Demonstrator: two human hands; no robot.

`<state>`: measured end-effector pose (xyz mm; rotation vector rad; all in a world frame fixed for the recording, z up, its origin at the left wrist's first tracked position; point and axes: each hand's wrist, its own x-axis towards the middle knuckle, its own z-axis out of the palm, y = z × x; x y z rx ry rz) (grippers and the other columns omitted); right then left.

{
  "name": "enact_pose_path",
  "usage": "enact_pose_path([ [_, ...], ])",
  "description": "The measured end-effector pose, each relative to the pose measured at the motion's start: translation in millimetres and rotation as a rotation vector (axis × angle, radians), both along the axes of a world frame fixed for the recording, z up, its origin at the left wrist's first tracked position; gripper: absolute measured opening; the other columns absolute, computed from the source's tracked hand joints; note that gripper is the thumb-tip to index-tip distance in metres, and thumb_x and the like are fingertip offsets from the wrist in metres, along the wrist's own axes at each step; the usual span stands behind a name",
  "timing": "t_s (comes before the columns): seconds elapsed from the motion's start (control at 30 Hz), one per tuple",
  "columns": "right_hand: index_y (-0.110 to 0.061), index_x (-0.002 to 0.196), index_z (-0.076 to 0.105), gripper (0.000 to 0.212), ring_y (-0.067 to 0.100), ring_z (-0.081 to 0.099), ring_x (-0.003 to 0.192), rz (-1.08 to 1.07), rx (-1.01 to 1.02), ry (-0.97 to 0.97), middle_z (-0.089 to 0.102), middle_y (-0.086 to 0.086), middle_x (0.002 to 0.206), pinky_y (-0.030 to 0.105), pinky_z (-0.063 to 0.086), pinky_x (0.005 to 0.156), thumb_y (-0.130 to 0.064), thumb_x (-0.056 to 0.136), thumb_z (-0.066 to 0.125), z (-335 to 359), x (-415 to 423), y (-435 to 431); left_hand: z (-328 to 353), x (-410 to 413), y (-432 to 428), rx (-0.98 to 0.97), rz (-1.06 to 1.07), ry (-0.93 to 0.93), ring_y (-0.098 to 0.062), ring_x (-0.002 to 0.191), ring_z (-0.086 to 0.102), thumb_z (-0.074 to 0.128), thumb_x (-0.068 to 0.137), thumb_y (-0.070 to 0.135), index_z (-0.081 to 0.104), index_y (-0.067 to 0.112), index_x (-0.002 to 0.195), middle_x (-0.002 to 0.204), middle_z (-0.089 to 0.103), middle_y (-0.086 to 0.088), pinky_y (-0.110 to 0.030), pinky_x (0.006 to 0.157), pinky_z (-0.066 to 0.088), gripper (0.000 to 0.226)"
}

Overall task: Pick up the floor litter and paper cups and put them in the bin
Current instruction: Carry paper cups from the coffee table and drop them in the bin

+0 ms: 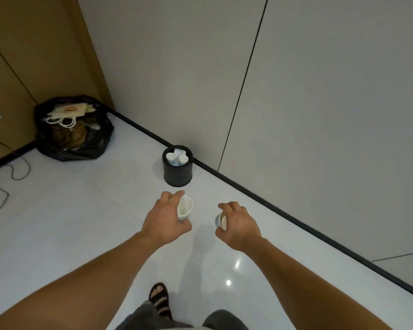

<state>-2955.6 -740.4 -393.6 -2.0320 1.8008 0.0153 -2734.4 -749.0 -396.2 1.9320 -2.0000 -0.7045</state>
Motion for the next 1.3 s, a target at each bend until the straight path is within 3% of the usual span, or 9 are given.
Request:
enact_pose_path([
  [0.17,-0.027,0.145,0.032,0.069,0.023,0.043,0.122,-0.018,-0.018,-0.034,0.038,-0.002,0.142,0.034,0.048,0.096,-0.043,0.084,0.06,-2.1,40.3,-89.1,3.7,39.8,-105.9,-0.023,-0.024,-0.073,-0.021,0.112,0.048,0.07,0.075,0.044,0.029,0.029,0.143,0.129,0.04,0.001,-0.033,0.088,0.049,0.081],
  [0.73,-0.023,0.147,0.029,0.072,0.023,0.042,0.124,0.033,0.075,-0.056,0.039,0.002,0.142,0.034,0.045,0.1,-0.045,0.086,0.062,-43.6,91.0,-426.5,-30.1,86.1,-426.4,0.03,0.003,-0.042,-0.02,0.119,0.043,0.071,0.081,0.027,0.025,0.027,0.147,0.138,0.033,-0.002,-0.028,0.091,0.045,0.081],
  [0.93,-0.026,0.145,0.032,0.068,0.021,0.043,0.121,-0.117,0.152,-0.073,0.04,-0.001,0.139,0.032,0.046,0.096,-0.042,0.085,0.06,-91.8,134.3,-508.5,-94.2,122.2,-534.5,0.106,-0.133,-0.009,-0.024,0.122,0.042,0.071,0.082,0.027,0.025,0.036,0.145,0.14,0.028,-0.003,-0.027,0.087,0.048,0.079],
  [1.3,-0.027,0.142,0.036,0.067,0.019,0.046,0.118,-0.506,0.197,-0.137,0.044,-0.002,0.138,0.03,0.046,0.091,-0.04,0.084,0.066,-245.7,180.2,-616.2,-252.0,161.2,-681.1,0.203,-0.342,-0.034,-0.026,0.126,0.038,0.07,0.082,0.026,0.03,0.029,0.145,0.141,0.028,-0.005,-0.031,0.092,0.048,0.075],
])
